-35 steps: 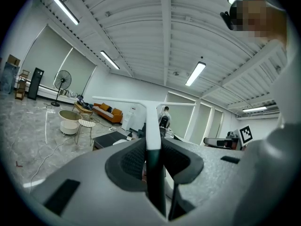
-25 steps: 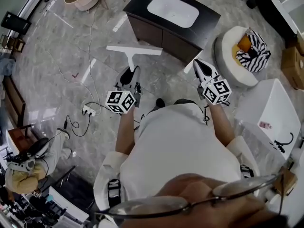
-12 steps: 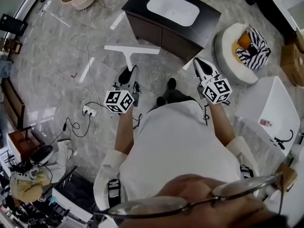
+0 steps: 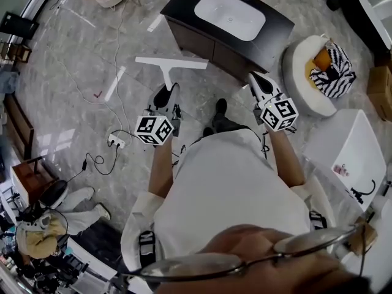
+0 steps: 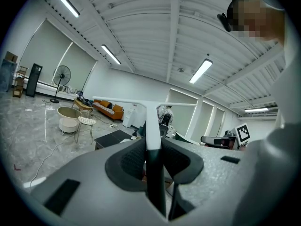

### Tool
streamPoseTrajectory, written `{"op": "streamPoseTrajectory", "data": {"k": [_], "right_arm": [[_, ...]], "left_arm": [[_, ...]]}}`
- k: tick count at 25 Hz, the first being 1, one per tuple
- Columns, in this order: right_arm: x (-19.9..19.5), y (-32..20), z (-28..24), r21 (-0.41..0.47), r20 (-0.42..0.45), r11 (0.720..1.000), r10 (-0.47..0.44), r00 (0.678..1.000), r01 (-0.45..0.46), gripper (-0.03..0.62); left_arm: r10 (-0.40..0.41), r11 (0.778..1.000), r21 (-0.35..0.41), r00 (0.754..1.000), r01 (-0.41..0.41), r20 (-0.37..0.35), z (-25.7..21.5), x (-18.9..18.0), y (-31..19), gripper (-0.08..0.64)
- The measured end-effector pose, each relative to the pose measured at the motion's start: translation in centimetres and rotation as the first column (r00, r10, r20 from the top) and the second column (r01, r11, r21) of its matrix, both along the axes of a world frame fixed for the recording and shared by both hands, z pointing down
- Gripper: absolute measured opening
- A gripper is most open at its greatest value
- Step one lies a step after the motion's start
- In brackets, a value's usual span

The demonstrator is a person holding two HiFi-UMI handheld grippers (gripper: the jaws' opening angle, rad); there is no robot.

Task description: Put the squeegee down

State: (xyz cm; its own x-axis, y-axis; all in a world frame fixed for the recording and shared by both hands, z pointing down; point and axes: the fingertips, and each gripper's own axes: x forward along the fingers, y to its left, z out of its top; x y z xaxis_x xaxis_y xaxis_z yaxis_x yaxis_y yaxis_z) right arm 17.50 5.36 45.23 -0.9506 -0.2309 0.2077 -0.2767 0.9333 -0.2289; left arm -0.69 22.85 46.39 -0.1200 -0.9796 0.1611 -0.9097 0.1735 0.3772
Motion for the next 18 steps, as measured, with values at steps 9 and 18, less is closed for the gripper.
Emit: {"op": "streamPoseTrajectory", "data": {"k": [9,18], "right_arm": [[-4.5,-6.9,0.6,-0.034,0.001,0.999,-0.042,0.999,0.042,0.006],[-7.7,-13.4,2.6,-0.069,0.016,0.993,-0.095,0.995,0.096,0.006]], "left_arm": [[-0.029,0.999,-0.016,0.999,0.029,0.016,-0.8,-3.0,-6.2,0.094],[-0.091,0.995,-0.03,0.996,0.092,0.023,-0.1,-5.0,-11.7,0.094]]}}
